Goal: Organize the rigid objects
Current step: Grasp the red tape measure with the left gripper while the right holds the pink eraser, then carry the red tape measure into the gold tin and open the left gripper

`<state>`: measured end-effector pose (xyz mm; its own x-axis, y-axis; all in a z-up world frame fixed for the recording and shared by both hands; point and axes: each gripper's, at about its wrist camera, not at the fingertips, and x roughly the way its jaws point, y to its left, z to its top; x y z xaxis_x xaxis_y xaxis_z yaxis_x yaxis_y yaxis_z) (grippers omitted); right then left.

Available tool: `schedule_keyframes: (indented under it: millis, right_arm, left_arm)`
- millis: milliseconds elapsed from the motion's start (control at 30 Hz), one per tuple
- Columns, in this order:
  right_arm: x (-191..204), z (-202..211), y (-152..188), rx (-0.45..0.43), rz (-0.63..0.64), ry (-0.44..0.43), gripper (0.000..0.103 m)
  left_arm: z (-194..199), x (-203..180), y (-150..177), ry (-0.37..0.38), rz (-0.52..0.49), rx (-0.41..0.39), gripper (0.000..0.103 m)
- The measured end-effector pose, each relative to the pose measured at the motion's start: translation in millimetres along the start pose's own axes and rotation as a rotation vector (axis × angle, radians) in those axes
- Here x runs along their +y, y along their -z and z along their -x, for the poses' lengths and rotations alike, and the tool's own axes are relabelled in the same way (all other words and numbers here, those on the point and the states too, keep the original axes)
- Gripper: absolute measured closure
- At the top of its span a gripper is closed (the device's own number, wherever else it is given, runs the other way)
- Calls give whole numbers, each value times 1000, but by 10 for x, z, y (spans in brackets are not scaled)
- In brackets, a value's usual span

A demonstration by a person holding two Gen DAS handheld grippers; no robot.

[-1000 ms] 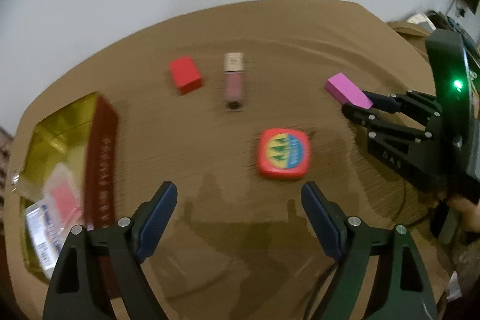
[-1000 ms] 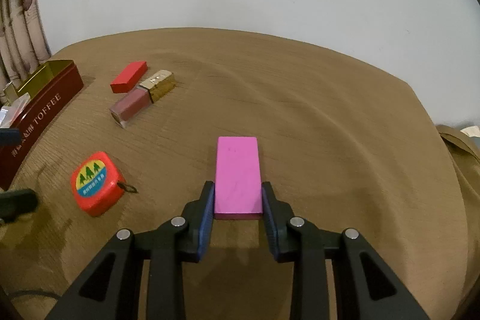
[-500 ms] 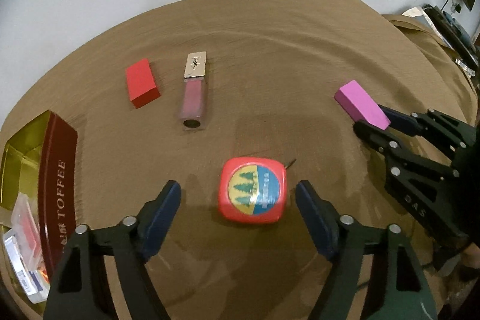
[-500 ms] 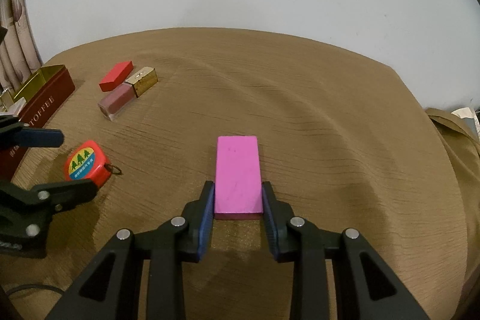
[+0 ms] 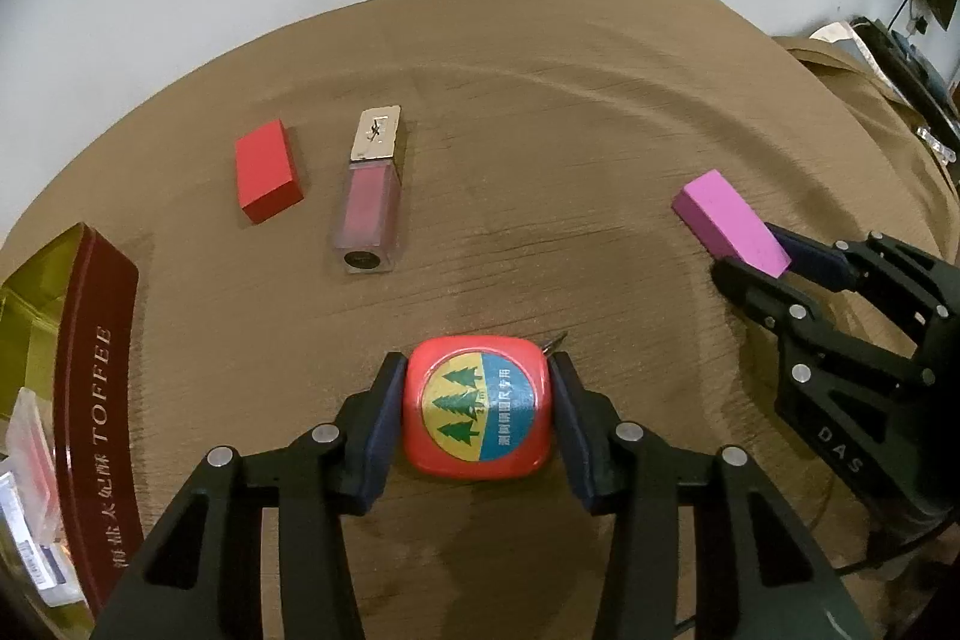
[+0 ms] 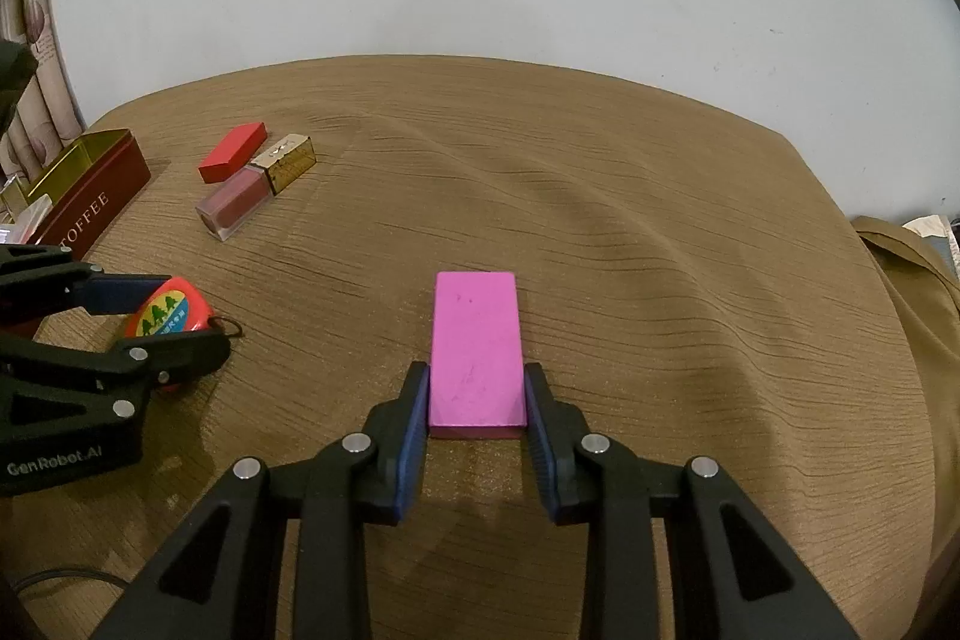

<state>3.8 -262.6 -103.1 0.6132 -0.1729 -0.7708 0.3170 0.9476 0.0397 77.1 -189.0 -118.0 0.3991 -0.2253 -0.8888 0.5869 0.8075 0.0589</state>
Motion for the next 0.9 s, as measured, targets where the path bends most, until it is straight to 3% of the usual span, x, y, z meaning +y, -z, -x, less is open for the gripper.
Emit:
schedule_keyframes:
  millis: [900]
  right_arm:
    - [18, -19, -2, 1, 12, 14, 73]
  left_arm:
    - [340, 280, 95, -55, 122, -20, 60]
